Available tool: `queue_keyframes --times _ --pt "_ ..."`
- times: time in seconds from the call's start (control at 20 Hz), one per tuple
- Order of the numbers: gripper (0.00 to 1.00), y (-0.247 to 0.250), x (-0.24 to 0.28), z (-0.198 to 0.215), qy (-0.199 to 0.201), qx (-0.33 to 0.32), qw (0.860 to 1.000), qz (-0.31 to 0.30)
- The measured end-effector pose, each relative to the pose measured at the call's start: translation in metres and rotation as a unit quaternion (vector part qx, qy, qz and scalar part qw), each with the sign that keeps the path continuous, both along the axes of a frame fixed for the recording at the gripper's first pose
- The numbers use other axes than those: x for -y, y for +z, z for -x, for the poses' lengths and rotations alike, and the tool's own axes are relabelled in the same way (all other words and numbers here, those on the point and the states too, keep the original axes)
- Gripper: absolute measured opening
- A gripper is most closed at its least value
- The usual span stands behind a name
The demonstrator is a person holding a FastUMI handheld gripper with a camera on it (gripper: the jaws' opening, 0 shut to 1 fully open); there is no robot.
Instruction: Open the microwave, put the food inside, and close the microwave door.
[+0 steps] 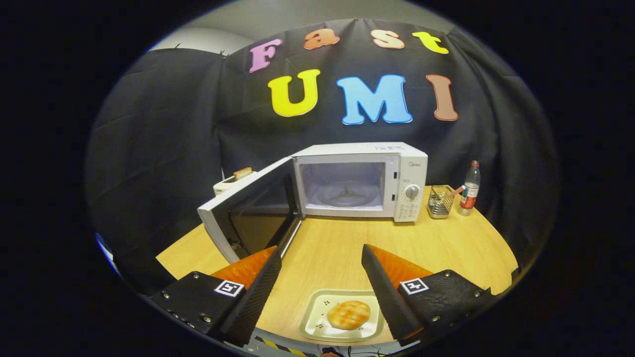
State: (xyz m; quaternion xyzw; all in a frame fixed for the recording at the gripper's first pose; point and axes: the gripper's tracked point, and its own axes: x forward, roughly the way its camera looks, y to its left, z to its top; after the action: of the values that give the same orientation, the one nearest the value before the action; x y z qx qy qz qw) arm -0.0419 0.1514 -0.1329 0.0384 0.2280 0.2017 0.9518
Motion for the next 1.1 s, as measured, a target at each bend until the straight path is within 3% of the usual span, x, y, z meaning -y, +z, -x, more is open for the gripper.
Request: queue_keyframes --times 0.55,1.1 --pt "0.99 -0.096 0.031 0.006 -0.046 -0.126 0.99 0.035" --pt "0.99 -0.147 0.019 0.027 -0.029 -0.208 0.974 0.082"
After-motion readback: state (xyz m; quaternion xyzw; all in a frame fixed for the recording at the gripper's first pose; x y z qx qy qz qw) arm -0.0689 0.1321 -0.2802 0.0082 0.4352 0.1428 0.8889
